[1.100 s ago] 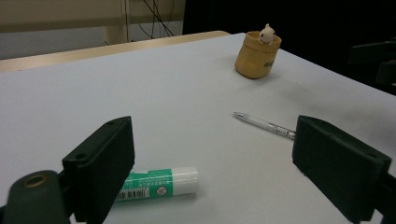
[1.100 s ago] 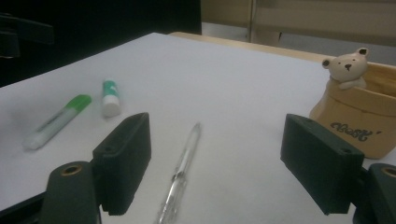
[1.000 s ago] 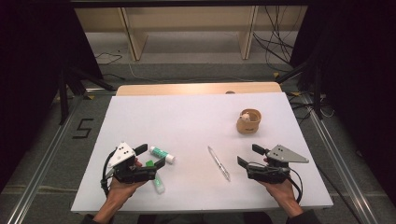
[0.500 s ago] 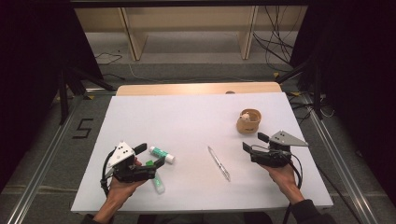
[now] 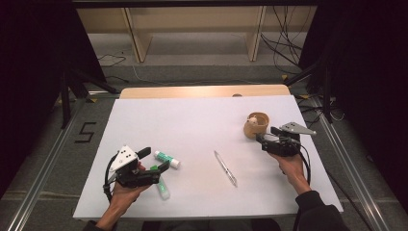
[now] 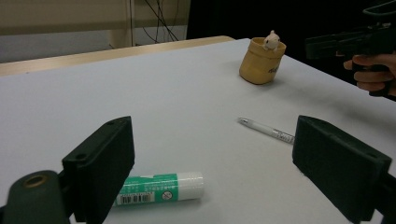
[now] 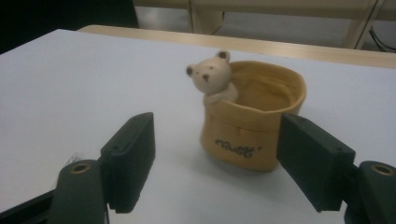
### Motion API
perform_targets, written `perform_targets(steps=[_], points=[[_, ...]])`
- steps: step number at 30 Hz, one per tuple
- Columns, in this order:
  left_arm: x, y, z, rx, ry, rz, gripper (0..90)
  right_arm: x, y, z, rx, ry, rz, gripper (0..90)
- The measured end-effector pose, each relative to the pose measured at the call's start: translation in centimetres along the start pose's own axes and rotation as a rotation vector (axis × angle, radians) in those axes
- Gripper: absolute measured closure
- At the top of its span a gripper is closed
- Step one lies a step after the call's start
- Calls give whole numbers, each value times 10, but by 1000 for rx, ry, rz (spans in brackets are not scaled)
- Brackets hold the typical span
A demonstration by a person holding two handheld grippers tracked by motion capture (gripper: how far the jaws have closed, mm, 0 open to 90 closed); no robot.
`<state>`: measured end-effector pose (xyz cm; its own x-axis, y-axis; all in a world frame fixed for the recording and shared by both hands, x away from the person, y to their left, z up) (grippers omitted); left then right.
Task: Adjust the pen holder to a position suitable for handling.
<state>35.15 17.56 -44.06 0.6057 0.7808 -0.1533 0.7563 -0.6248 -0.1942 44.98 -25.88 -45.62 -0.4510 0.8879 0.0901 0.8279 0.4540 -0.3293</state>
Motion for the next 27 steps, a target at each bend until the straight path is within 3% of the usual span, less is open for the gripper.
perform_targets(steps=[8,14,19,27], points=[[1,0,0,0,0,-1,125,-19,6,0,51,26,109,473],[1,1,0,3,-6,-1,125,-39,17,1,66,71,198,737],[1,0,0,2,-10,-2,125,-52,31,8,100,95,221,894],[1,0,0,0,-11,-3,125,-61,54,11,132,91,202,900]])
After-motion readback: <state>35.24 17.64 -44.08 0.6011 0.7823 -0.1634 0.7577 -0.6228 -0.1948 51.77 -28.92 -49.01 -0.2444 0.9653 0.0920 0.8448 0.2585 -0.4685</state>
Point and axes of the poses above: each handheld gripper's, and its own axes: y roughly forward along the jaws, z roughly out of its underside, x roughly to its left, the point moved 3 cm from there along y, roughly forward along the jaws, and after that the axes turned 7 degrees about -x, right-handed, at the moved point
